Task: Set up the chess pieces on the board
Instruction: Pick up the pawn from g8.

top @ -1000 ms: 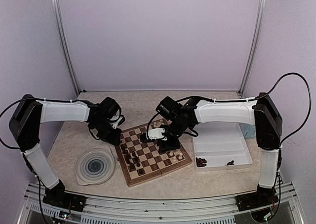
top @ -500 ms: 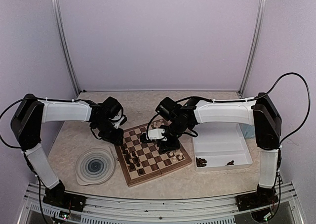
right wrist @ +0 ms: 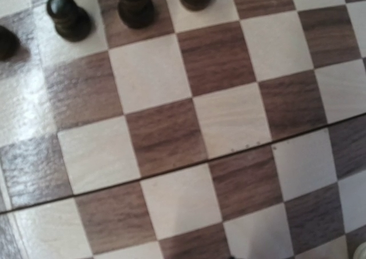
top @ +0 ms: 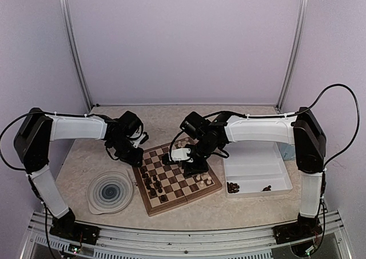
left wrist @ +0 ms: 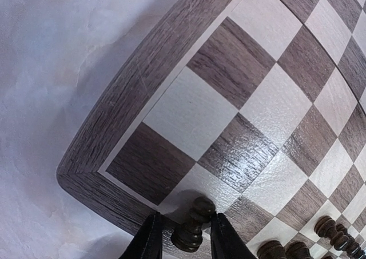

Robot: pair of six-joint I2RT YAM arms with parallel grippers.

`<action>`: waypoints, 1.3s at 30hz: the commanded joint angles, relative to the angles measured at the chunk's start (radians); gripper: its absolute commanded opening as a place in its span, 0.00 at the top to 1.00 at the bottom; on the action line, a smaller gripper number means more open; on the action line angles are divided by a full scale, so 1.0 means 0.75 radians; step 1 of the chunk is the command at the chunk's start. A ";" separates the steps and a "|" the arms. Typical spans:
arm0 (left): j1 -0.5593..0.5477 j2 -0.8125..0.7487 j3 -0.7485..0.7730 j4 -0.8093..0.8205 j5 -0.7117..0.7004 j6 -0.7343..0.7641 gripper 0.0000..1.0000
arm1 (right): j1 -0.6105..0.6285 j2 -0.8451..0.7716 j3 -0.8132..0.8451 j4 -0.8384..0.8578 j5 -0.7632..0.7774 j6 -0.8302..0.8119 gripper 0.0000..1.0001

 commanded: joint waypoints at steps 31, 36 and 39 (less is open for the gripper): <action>0.000 -0.669 -0.315 0.623 0.403 0.112 0.90 | -0.260 0.239 0.667 0.143 -1.059 0.880 0.48; -0.041 -0.687 -0.314 0.613 0.361 0.134 0.90 | -0.250 0.276 0.675 0.211 -1.156 0.988 0.44; -0.055 -0.683 -0.309 0.607 0.361 0.148 0.90 | -0.241 0.293 0.672 0.265 -1.207 1.058 0.42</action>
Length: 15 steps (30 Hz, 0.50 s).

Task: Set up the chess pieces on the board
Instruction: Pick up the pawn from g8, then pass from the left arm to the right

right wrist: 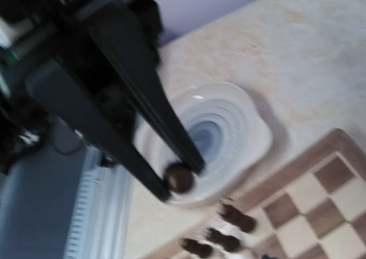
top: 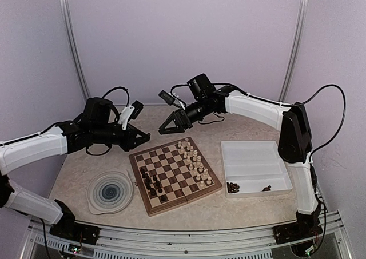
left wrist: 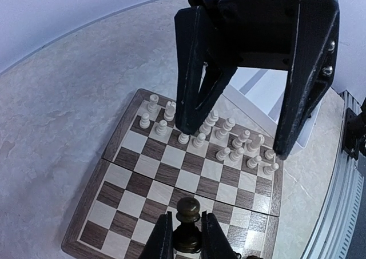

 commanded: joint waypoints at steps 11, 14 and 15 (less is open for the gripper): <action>-0.032 -0.003 0.003 0.012 0.009 0.048 0.90 | 0.048 0.092 0.055 0.207 -0.141 0.290 0.48; -0.040 0.000 0.006 0.012 0.020 0.048 0.89 | 0.058 0.109 0.066 0.233 -0.145 0.320 0.49; -0.043 0.002 0.007 0.010 0.020 0.048 0.89 | 0.060 0.113 0.069 0.240 -0.149 0.326 0.49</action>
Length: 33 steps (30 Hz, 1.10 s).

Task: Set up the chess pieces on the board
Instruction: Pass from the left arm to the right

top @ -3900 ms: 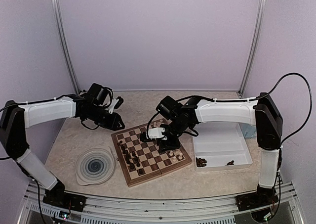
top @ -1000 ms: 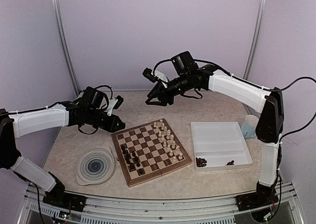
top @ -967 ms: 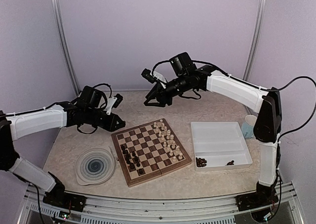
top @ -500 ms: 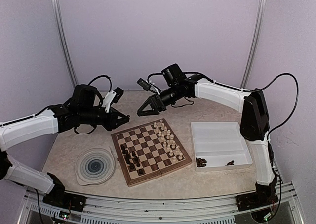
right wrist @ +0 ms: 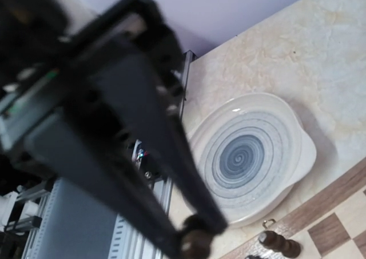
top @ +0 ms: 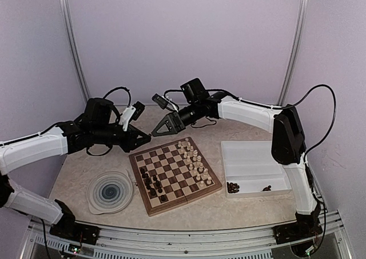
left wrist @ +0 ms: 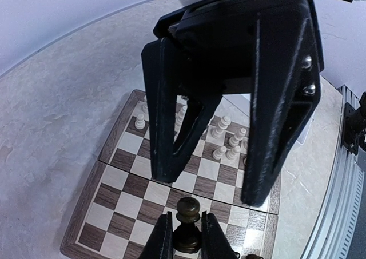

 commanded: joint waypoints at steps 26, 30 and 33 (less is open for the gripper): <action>0.011 -0.016 0.001 0.045 0.053 0.019 0.88 | 0.054 0.089 -0.025 0.214 -0.098 0.223 0.70; 0.015 -0.038 -0.010 0.063 0.066 0.019 0.88 | 0.056 0.088 -0.030 0.209 -0.079 0.217 0.72; 0.017 -0.039 -0.009 0.067 0.077 0.019 0.88 | 0.056 0.089 -0.030 0.200 -0.054 0.210 0.79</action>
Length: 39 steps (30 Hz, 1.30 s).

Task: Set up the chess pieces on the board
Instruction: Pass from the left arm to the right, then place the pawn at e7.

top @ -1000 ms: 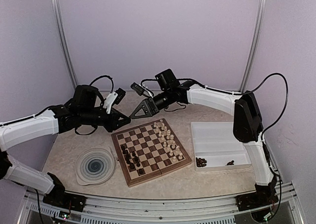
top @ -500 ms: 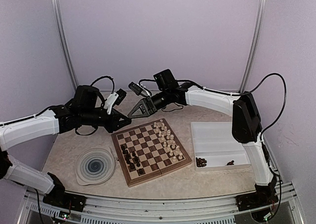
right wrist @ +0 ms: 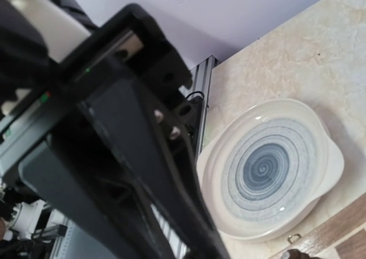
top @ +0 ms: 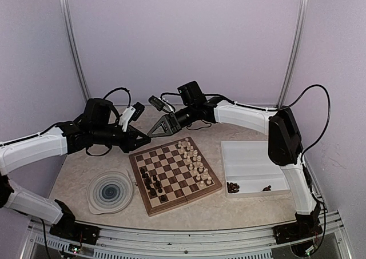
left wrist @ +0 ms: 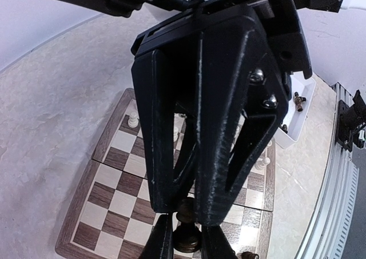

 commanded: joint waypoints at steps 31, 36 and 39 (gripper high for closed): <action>0.268 -0.344 -0.112 0.142 -0.396 -0.113 0.01 | 0.191 0.171 0.335 -0.601 1.014 -0.828 1.00; 0.319 -0.330 -0.097 0.112 -0.458 -0.169 0.01 | 0.249 0.234 0.364 -0.652 1.081 -0.886 1.00; 0.346 -0.320 -0.092 0.102 -0.463 -0.180 0.01 | 0.273 0.251 0.367 -0.669 1.126 -0.916 1.00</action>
